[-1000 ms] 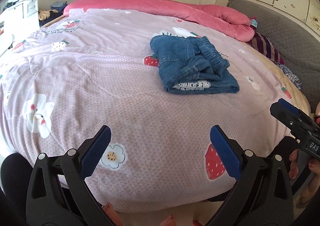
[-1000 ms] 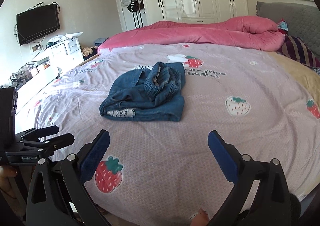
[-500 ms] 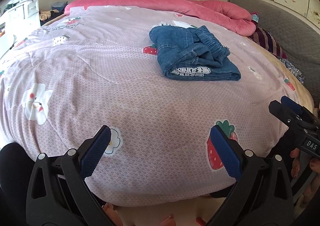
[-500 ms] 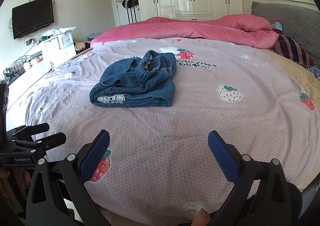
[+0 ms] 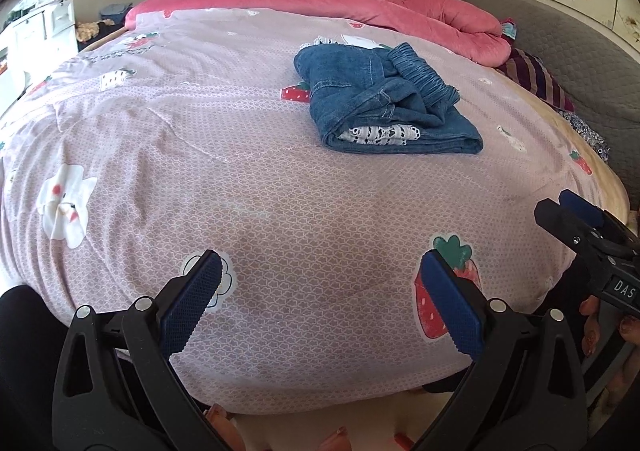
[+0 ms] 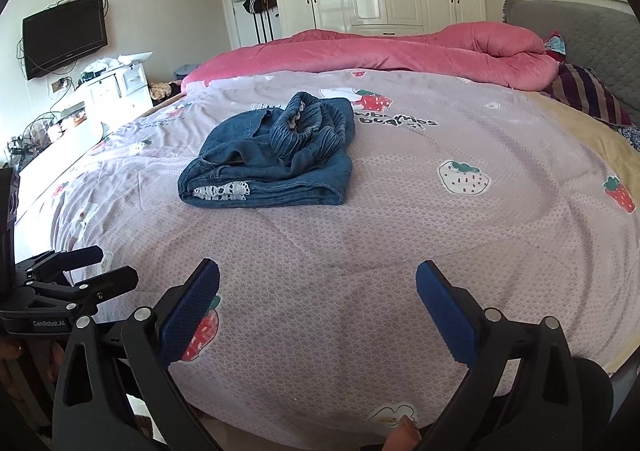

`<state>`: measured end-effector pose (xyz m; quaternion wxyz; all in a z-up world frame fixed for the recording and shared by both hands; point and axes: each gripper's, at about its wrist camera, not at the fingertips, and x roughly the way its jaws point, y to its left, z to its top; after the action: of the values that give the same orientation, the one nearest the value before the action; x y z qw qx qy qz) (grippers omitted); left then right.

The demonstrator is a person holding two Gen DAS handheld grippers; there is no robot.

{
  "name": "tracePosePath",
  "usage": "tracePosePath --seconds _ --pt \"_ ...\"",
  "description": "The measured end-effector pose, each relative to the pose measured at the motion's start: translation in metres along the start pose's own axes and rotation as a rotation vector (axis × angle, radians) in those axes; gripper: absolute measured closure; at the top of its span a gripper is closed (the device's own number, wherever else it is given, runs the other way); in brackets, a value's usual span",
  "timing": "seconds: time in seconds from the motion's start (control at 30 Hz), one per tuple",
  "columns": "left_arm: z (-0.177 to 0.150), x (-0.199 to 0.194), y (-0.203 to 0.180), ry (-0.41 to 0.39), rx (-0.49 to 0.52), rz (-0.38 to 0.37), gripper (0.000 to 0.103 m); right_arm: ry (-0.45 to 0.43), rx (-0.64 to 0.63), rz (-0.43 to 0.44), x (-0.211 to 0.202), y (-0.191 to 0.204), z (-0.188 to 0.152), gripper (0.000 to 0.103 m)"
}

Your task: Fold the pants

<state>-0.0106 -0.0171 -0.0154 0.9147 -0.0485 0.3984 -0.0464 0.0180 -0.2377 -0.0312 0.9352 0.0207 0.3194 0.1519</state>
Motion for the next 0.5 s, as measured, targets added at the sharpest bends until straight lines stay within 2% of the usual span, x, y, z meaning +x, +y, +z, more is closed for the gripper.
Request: tracePosePath --seconds 0.5 --pt "-0.0003 0.0008 0.0025 -0.006 -0.004 0.009 0.01 0.006 0.009 -0.003 0.0029 -0.0015 -0.0025 0.005"
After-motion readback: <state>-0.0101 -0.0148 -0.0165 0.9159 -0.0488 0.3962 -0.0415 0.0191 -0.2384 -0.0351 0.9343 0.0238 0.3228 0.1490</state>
